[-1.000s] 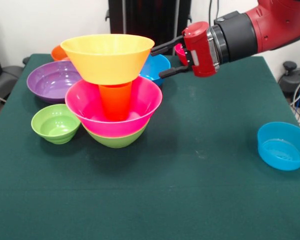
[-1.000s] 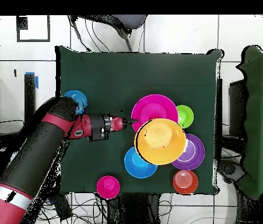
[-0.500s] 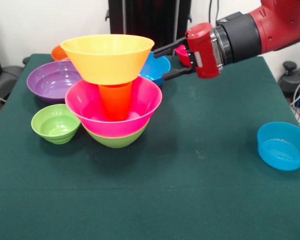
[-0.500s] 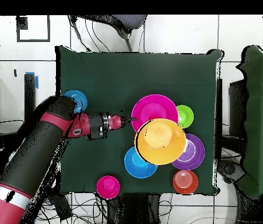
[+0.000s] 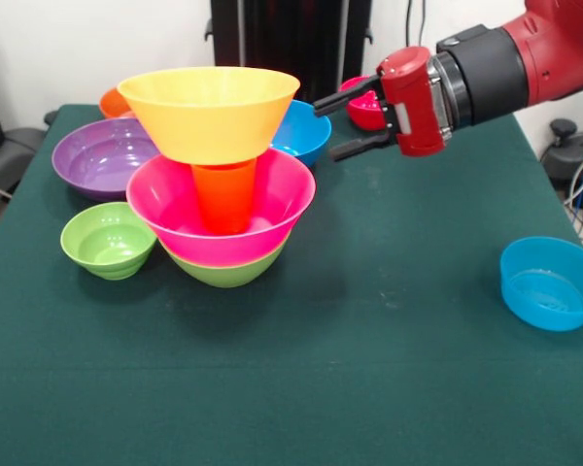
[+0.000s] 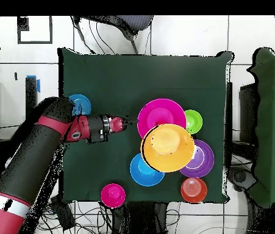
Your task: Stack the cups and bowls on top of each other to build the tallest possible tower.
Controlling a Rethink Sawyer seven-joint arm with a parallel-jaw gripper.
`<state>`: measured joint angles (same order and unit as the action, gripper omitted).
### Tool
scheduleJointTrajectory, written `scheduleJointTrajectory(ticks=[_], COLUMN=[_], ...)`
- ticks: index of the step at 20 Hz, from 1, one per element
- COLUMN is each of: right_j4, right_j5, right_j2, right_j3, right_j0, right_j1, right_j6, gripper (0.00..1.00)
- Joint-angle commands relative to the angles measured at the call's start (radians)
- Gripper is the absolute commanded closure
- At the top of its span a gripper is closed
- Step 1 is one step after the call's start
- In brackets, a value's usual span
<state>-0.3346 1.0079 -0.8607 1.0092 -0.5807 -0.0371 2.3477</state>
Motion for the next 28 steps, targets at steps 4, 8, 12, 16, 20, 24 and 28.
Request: scheduleJointTrajectory(ticks=[4, 8, 12, 16, 20, 24, 28], right_j4=[0.057, 0.065, 0.072, 0.081, 0.097, 0.115, 0.138], right_j5=[0.086, 0.097, 0.094, 0.100, 0.076, 0.094, 0.106], right_j2=[0.132, 0.140, 0.146, 0.148, 0.155, 0.153, 0.182], right_j3=[-0.082, -0.095, -0.115, -0.118, -0.137, -0.150, -0.158], right_j0=[0.006, 0.009, 0.014, 0.017, 0.029, 0.038, 0.063], right_j1=[-0.013, -0.019, -0.030, -0.027, -0.031, -0.027, -0.007], right_j6=[0.044, 0.043, 0.057, 0.055, 0.074, 0.075, -0.006], gripper=[0.00, 0.00, 0.00, 0.00, 0.00, 0.00, 0.00])
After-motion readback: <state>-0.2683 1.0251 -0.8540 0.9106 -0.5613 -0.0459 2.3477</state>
